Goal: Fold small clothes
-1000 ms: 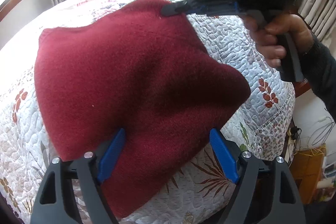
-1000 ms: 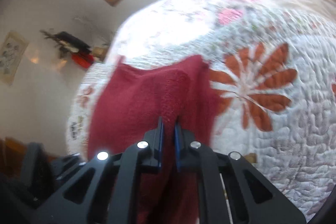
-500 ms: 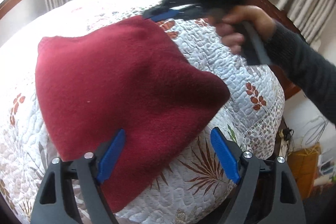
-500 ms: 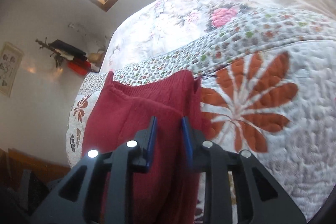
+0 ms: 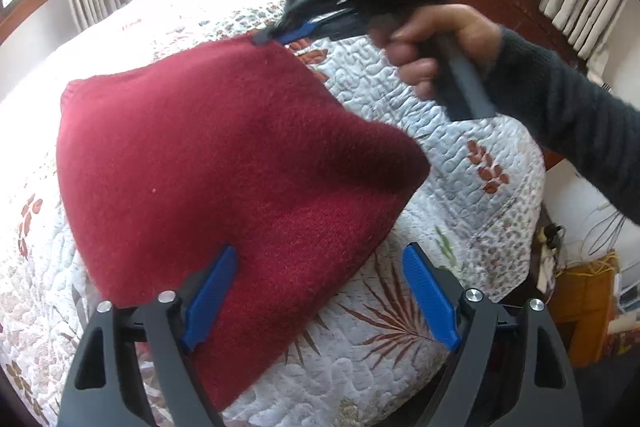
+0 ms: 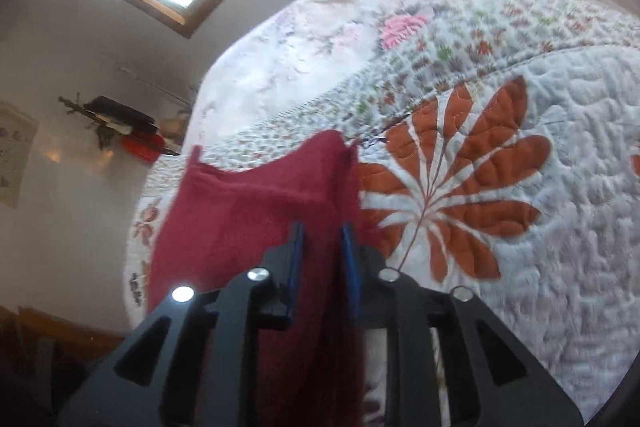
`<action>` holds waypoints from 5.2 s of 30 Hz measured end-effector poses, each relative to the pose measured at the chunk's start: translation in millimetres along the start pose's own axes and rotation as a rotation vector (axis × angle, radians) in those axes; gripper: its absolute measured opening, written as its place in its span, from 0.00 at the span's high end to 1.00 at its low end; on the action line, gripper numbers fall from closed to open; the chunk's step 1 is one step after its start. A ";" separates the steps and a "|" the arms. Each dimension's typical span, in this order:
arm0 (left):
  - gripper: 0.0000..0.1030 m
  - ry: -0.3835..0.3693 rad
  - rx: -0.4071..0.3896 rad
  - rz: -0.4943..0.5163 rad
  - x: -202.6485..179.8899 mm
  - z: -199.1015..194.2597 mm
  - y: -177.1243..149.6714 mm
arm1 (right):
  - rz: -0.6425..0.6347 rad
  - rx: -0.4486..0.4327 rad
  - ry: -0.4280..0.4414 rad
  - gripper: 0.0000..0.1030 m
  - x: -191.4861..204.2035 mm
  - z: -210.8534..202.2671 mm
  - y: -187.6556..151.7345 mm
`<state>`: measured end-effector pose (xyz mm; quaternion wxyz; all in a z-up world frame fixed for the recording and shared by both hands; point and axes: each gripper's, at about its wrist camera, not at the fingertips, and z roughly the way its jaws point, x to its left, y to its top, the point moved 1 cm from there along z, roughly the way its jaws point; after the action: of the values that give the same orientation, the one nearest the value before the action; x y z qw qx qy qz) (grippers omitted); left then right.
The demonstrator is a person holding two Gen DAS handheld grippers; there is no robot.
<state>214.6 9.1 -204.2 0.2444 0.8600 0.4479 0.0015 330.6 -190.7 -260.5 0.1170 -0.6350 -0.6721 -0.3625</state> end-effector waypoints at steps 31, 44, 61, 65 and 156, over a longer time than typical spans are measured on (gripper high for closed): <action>0.18 0.128 0.003 -0.033 -37.5 -44.6 -8.7 | 0.089 0.302 0.147 0.89 1.2 -18.2 -137.4; 0.14 0.182 0.020 -0.088 -44.0 -53.2 -26.1 | 0.112 0.227 0.179 0.32 -16.7 -58.1 -139.8; 0.06 -0.211 -0.098 -0.878 155.6 -53.4 -64.5 | 0.296 0.171 0.321 0.14 -68.6 -51.8 -134.4; 0.06 -0.363 -0.050 -0.863 155.0 -17.6 -59.5 | 0.311 0.179 0.376 0.13 -79.8 -40.0 -111.3; 0.35 -0.279 -0.230 -0.829 197.0 -142.7 -285.8 | -0.156 0.157 0.133 0.41 210.8 70.8 -40.3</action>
<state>80.9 357.8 -241.7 0.3764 0.5672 0.7142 -0.1627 279.1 19.2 -194.2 0.1820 -0.5442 -0.7364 -0.3583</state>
